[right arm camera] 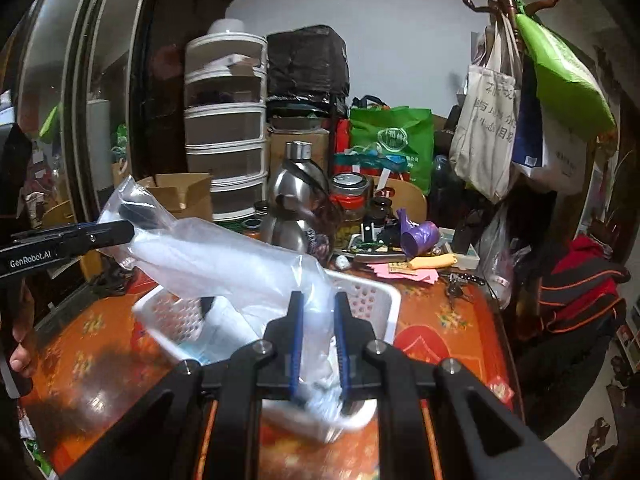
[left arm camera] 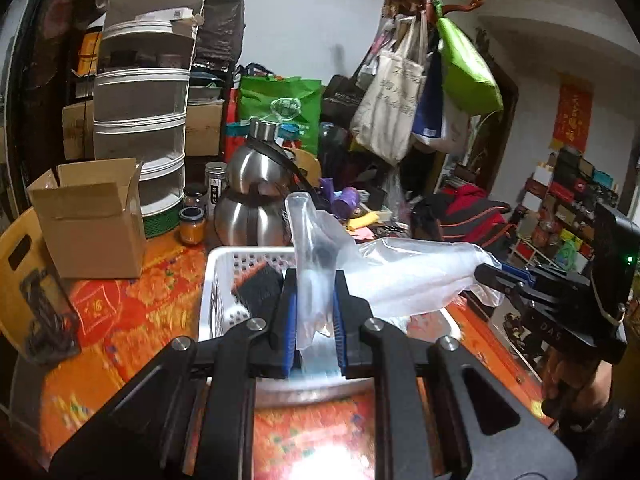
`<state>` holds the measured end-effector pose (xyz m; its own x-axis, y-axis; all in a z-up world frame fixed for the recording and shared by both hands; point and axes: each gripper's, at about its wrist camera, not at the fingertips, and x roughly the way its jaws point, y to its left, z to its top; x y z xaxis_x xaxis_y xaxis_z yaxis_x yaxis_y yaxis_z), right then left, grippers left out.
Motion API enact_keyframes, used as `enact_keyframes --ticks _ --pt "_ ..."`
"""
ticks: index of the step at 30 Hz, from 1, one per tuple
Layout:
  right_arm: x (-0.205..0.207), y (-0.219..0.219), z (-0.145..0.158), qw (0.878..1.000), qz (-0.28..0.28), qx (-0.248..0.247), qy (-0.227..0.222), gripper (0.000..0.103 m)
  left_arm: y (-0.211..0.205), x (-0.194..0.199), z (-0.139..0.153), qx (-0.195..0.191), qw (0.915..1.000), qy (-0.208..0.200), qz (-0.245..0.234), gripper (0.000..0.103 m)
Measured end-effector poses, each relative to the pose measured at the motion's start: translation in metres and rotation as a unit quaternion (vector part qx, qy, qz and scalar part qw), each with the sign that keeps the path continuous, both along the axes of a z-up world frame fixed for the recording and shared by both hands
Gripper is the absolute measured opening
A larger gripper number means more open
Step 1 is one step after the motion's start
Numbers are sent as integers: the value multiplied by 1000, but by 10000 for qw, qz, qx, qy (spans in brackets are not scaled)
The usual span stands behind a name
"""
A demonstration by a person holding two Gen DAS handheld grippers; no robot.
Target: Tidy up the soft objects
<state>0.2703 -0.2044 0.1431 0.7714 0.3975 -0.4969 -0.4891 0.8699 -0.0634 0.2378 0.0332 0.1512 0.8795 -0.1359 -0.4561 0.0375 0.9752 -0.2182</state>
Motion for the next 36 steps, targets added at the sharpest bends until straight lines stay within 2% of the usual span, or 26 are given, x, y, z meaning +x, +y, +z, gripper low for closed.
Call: enact_keyframes --ticks 3,8,11,16,20,22,23,24,25,27,28,29,31,36 --pt "35 7 -6 9997 -126 -114 194 13 1 38 0 87 9998 170 103 14" --pt "73 17 -27 9986 -242 -316 358 13 -3 86 -19 251 9984 461 232 14" --pt "90 18 -41 9976 -229 -234 614 13 -2 102 -34 287 9975 580 301 14" --pt "104 24 -62 9960 -195 -379 787 15 3 127 -57 275 9954 802 447 14" --pt "109 27 -71 9947 -168 -463 905 22 10 133 -70 240 9944 891 507 15" --pt "110 25 -73 9942 -199 -407 978 23 12 134 -75 283 9939 881 595 25" --pt "111 23 -74 9937 -243 -375 1026 26 15 133 -76 247 9939 901 583 41" --pt "111 21 -74 9935 -279 -339 1048 40 16 133 -77 222 9939 924 561 59" --pt "109 18 -74 9937 -317 -297 1030 64 17 130 -77 236 9941 895 564 66" --pt "101 13 -70 9951 -423 -226 860 87 16 121 -74 397 9944 731 653 82" --pt "97 10 -69 9956 -426 -179 814 89 15 116 -72 454 9943 692 669 86" --pt "92 7 -68 9957 -409 -91 825 89 15 112 -73 457 9943 709 649 95" --pt "86 4 -67 9949 -445 -16 910 103 14 104 -75 334 9952 737 545 100" --pt "67 -3 -70 9949 -514 155 849 103 5 82 -85 443 9950 730 527 103"
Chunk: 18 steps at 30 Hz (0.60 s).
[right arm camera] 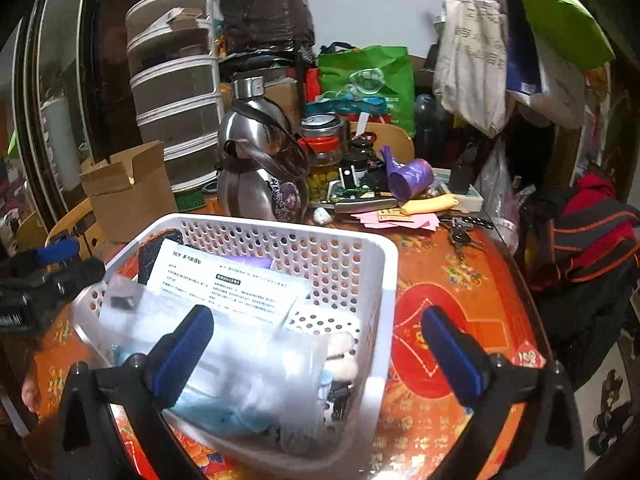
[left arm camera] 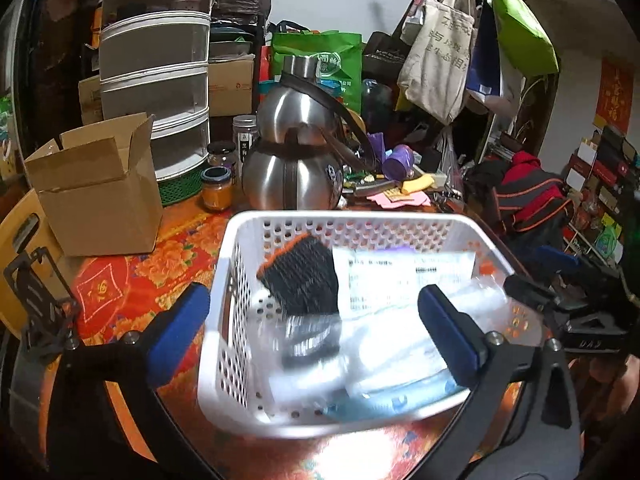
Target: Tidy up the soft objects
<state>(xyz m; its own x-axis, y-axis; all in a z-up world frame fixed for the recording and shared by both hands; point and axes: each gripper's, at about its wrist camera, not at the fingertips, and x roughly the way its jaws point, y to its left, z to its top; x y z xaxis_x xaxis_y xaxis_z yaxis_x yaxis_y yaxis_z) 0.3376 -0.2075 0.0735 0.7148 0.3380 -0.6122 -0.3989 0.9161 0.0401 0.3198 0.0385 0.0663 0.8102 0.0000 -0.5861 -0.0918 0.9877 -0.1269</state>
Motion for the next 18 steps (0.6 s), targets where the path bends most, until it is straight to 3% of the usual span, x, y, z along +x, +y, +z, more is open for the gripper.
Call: enact_keyframes --ticks 4,9,18 --pt "-11 -9 1 9998 -80 186 -15 103 -1 -10 -11 -71 9999 122 5 103" --pt "-27 -11 0 9999 -132 99 -30 103 5 -35 -13 -321 9993 -64 156 103" --pt "-86 -12 13 9995 55 98 -295 103 -11 -89 0 113 9995 -223 185 103"
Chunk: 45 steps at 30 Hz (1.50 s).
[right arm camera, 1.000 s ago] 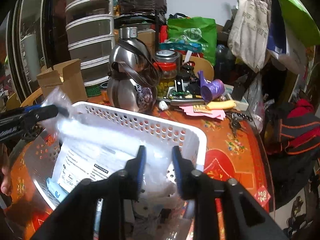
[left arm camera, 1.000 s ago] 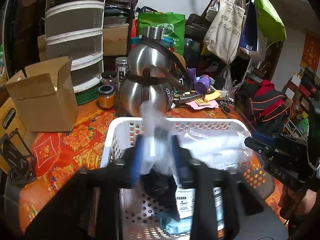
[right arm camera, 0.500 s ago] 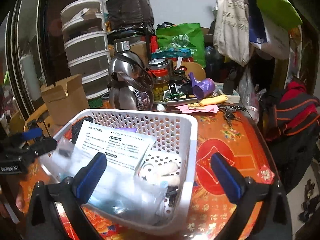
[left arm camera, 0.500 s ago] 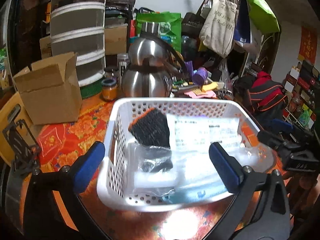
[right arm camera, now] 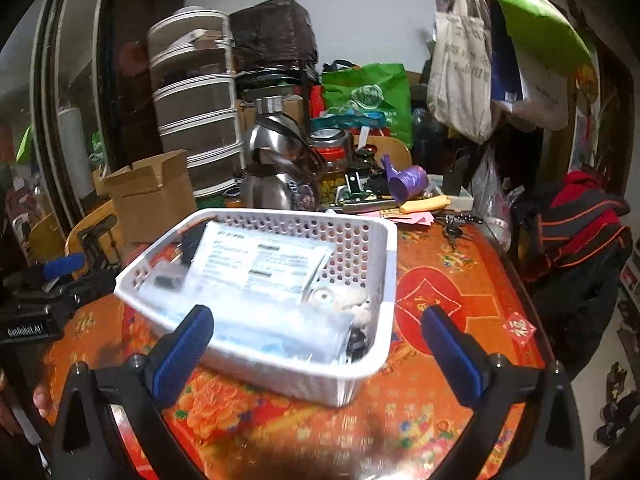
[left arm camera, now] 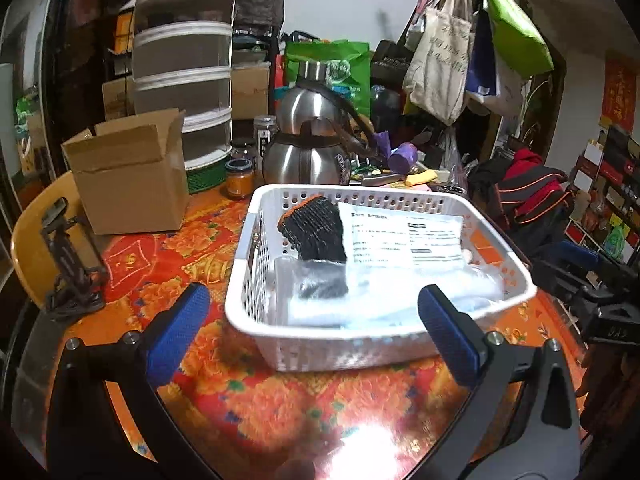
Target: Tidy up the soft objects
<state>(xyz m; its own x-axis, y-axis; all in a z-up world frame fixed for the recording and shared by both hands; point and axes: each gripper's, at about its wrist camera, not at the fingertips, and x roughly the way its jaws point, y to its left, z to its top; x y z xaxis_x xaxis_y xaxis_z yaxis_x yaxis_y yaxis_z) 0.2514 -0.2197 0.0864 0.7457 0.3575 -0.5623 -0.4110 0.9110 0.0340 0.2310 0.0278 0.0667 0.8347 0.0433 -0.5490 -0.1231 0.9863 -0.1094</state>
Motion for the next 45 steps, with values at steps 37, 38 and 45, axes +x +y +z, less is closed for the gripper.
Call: enact_keyframes --ticks 37,38,45 --pt "-199 -12 15 9988 -363 -34 -314 103 -62 -215 18 94 9990 -325 -290 103" --pt "-199 -12 15 9989 -357 -35 -315 103 -62 -216 18 96 9990 -327 -282 103" --pt "-199 -14 14 9988 -383 -10 -315 103 -61 -209 17 112 9991 -303 -291 103"
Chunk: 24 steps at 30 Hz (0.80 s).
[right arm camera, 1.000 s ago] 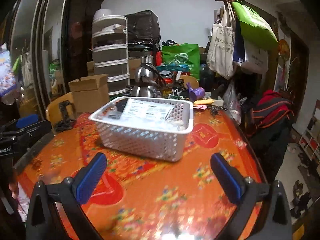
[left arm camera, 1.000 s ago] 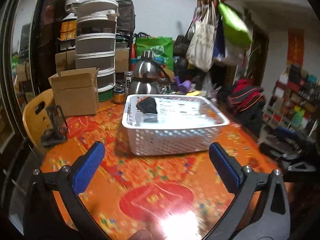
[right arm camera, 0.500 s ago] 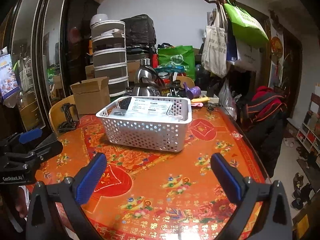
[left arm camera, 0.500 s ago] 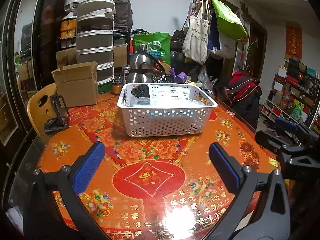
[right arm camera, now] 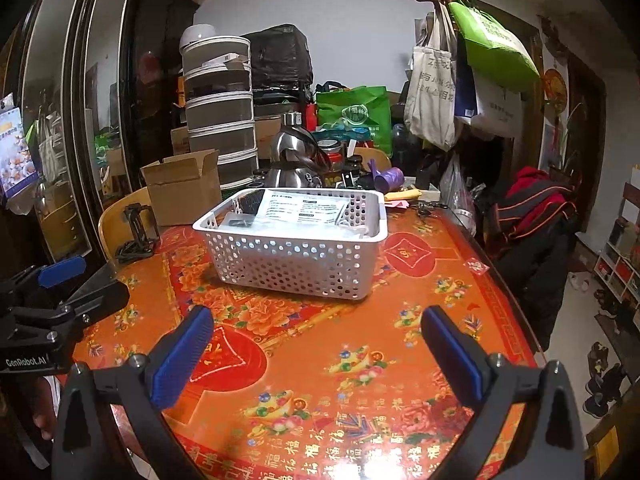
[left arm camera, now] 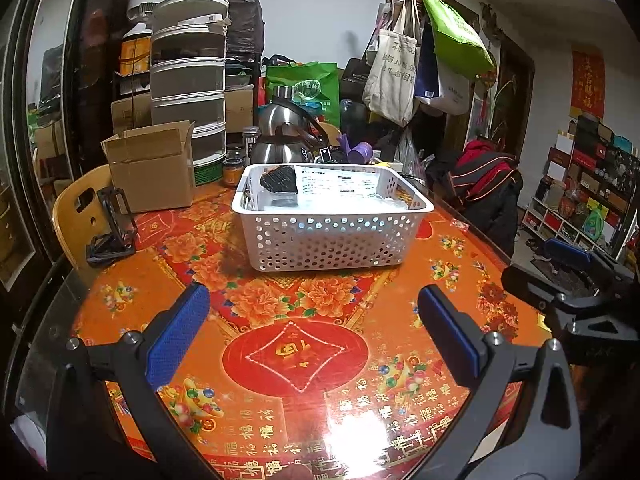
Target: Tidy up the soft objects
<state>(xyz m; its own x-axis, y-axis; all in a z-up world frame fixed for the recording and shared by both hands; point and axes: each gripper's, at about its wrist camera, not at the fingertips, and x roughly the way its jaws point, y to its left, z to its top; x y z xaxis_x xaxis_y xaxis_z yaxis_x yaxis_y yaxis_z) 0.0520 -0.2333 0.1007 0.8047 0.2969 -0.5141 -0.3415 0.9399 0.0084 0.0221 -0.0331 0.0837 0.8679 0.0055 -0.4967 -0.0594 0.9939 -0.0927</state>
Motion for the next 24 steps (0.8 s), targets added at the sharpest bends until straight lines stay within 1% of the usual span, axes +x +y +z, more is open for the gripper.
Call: enact_keyframes --ticks 24 --pt "0 -2 -1 10000 3 -9 4 103 4 1 -1 32 10000 13 37 103"
